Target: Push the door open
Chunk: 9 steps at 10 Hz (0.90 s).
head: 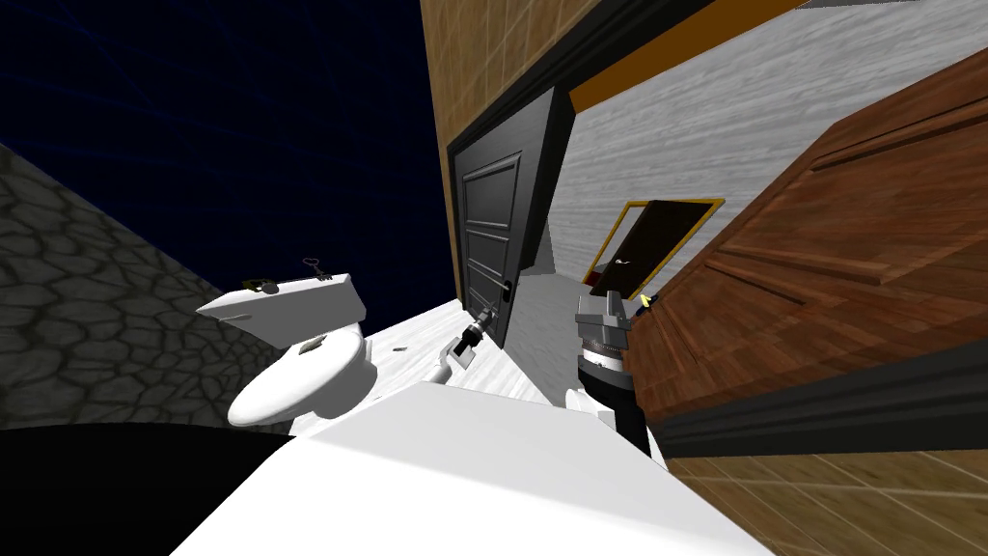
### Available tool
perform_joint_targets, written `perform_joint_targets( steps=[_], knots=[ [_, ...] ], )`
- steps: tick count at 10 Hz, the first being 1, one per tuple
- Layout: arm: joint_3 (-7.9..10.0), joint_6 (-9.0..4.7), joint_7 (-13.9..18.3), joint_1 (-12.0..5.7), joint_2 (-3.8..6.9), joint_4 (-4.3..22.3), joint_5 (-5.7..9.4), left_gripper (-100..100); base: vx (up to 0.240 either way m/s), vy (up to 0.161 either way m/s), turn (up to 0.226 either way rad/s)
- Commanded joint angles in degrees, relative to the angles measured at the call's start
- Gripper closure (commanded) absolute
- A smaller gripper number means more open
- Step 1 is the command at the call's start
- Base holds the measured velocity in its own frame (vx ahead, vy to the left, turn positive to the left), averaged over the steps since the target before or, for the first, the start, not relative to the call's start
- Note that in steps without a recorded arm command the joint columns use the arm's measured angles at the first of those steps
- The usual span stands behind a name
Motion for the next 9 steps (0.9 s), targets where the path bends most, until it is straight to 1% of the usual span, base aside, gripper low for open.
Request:
perform_joint_targets(
  steps=[1, 2, 3, 7, 8, 9],
  knots=[
    [-0.45, -0.14, 0.4, -1.43, -0.35, 2.2, -0.12, -100, 0.078, 0.097, -0.033],
    [-0.75, -0.17, 0.6, -2.19, -0.51, 3.3, -0.19, -100, 0.078, 0.103, -0.031],
    [-1.32, -0.22, 1.1, -3.60, -0.89, 5.4, -0.33, -100, 0.116, 0.131, -0.053],
    [-2.43, -0.33, 2.0, -6.34, -1.70, 9.5, -0.61, -100, 0.104, 0.106, -0.028],
    [-2.92, -0.38, 2.4, -7.56, -2.15, 11.4, -0.73, -100, 0.115, 0.137, -0.045],
    [-3.15, -0.40, 2.6, -8.15, -2.38, 12.3, -0.78, -100, 0.104, 0.112, -0.040]
  ],
)
